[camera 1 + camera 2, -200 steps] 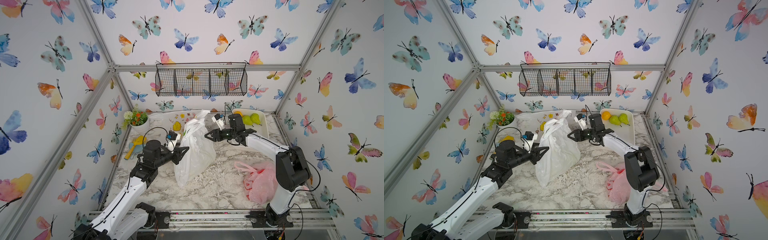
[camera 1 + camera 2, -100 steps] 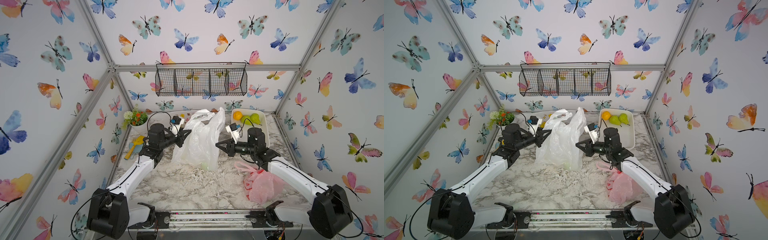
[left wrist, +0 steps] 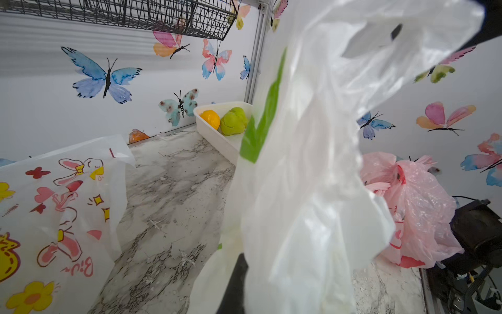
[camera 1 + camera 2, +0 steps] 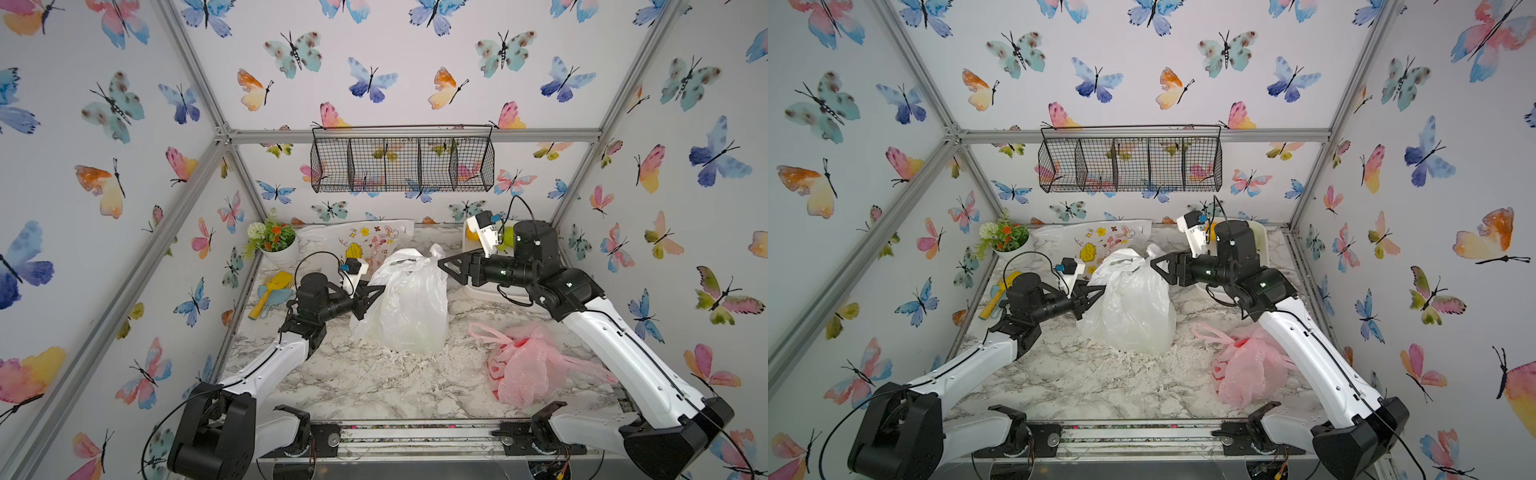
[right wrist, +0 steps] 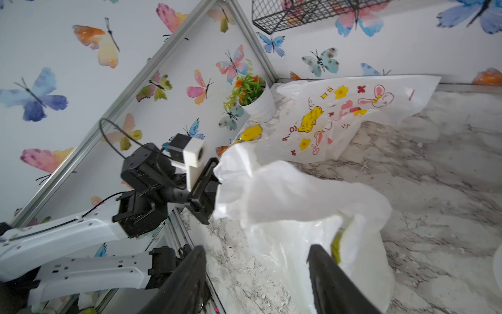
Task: Place the pears into plastic bags & tie knots
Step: Tie the plastic bag at the center of the board.
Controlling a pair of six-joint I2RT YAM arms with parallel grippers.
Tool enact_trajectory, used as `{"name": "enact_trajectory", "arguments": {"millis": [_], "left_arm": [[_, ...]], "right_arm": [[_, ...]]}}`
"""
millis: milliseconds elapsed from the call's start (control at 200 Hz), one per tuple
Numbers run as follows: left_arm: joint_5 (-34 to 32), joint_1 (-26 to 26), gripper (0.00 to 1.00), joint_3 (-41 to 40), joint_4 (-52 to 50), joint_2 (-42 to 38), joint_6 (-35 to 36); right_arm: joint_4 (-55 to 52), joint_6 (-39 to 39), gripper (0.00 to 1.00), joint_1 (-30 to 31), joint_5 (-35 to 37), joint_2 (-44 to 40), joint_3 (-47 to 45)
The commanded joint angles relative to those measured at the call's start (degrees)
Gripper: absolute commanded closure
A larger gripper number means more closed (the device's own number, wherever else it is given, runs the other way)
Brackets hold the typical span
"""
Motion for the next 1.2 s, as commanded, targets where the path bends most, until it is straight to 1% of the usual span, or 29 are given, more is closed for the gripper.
{"name": "enact_trajectory", "arguments": {"millis": [0, 125, 240, 350, 405, 466, 586, 626, 666, 706, 756, 791, 816, 876, 916, 981, 1076, 1141, 1196], "left_arm": [[0.57, -0.08, 0.86, 2.72, -2.09, -1.54, 1.87], [1.32, -0.08, 0.86, 4.03, -4.92, -1.74, 2.75], [1.66, -0.08, 0.85, 4.02, -5.25, -1.47, 2.75], [2.01, -0.08, 0.85, 3.76, -5.58, -1.63, 3.03], [2.18, -0.08, 0.85, 3.69, -6.29, -1.58, 3.57], [2.53, -0.08, 0.85, 3.83, -7.56, -1.61, 4.24], [2.65, -0.08, 0.8, 4.61, -9.97, -2.32, 5.61], [2.65, -0.08, 0.77, 4.95, -10.48, -2.54, 5.95], [2.73, -0.08, 0.72, 5.4, -11.03, -2.78, 6.38], [2.77, -0.08, 0.63, 6.03, -11.62, -3.03, 6.68], [2.84, -0.04, 0.48, 7.45, -13.13, -3.66, 7.31], [2.13, 0.0, 0.39, 8.84, -13.91, -4.14, 7.46], [1.41, 0.01, 0.34, 9.82, -14.32, -4.4, 7.36], [0.82, 0.0, 0.26, 13.15, -15.51, -4.16, 7.82], [1.23, 0.0, 0.23, 16.18, -16.02, -3.22, 7.8], [3.92, -0.62, 0.18, 20.67, -16.75, -0.85, 7.56], [5.62, -2.27, 0.17, 25.68, -19.02, 2.46, 9.64], [6.17, -3.06, 0.16, 27.88, -19.94, 4.34, 11.52], [7.57, -3.16, 0.16, 29.32, -19.66, 6.22, 11.75]], "right_arm": [[-7.63, 0.99, 0.31, 2.4, -1.71, 2.62, 3.56], [-8.51, 0.3, 0.3, 3.5, -0.08, 7.45, 8.1], [-6.76, 0.64, 0.33, 4.07, 0.36, 10.51, 10.36], [-5.5, 1.17, 0.34, 4.2, 3.25, 11.59, 10.9], [-4.47, 1.41, 0.36, 4.21, 3.83, 11.8, 10.9], [-3.51, 1.84, 0.42, 4.22, 3.43, 12.05, 11.27], [-2.2, 2.66, 0.64, 4.2, 0.31, 13.16, 12.12], [-1.86, 2.8, 0.72, 4.21, -1.11, 13.38, 12.38], [-1.66, 2.91, 0.8, 4.22, -2.49, 13.56, 12.81], [-1.67, 2.95, 0.86, 4.2, -3.37, 13.72, 13.38], [-2.08, 2.8, 0.93, 4.22, -3.58, 13.79, 14.36], [-2.44, 2.58, 0.97, 4.2, -3.84, 13.96, 15.36], [-2.97, 2.4, 0.97, 4.25, -4.12, 14.13, 16.18], [-4.18, 1.83, 0.97, 4.2, -5.07, 14.88, 18.05], [-4.4, 1.76, 0.98, 4.2, -5.91, 15.19, 18.81], [-4.06, 1.76, 0.98, 4.2, -6.92, 15.46, 19.04], [-3.8, 1.32, 0.97, 4.3, -8.27, 15.77, 19.11], [-3.11, 1.27, 0.97, 4.46, -9.64, 15.64, 18.79], [-2.14, 1.2, 0.97, 4.85, -11.09, 15.51, 18.37]]}}
